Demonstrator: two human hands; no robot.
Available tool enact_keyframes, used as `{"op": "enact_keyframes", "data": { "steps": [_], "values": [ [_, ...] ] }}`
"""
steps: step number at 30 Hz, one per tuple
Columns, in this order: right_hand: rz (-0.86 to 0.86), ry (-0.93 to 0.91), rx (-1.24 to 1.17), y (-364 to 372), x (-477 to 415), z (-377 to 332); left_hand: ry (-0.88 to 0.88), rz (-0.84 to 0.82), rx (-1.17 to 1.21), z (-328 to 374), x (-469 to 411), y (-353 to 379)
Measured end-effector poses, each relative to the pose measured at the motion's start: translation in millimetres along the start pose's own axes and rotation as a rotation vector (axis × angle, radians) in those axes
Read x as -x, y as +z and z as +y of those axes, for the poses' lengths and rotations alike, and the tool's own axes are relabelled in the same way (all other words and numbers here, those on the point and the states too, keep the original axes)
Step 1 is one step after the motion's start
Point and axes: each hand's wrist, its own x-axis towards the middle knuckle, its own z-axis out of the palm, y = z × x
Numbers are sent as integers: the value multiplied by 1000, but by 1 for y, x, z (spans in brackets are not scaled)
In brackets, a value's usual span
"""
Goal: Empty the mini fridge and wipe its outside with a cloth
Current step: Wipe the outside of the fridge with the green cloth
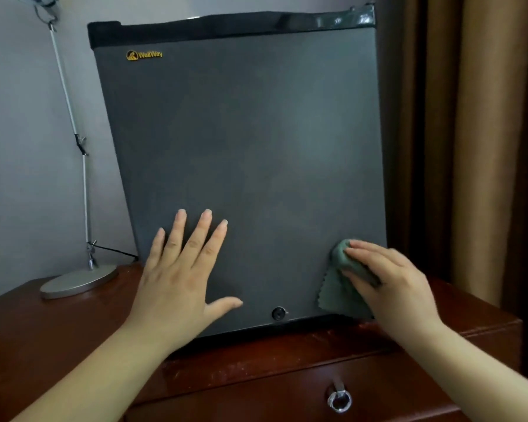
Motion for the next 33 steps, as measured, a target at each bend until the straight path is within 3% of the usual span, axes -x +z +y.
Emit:
{"op": "enact_keyframes", "data": {
  "steps": [3, 9, 18, 28, 33],
  "values": [
    [-151, 137, 11, 1, 32, -3, 8, -2, 7, 19, -4, 8],
    [-247, 409, 68, -24, 38, 17, 121, -27, 56, 68, -13, 22],
    [-309, 918, -127, -96, -37, -13, 390, -149, 192, 84, -88, -37],
    [-360, 1087, -198, -163, -194, -77, 479, -304, 363, 37, -222, -187],
    [-364, 1102, -305, -189, -254, -103, 450, -386, 616, 26, -262, -241]
  ]
}}
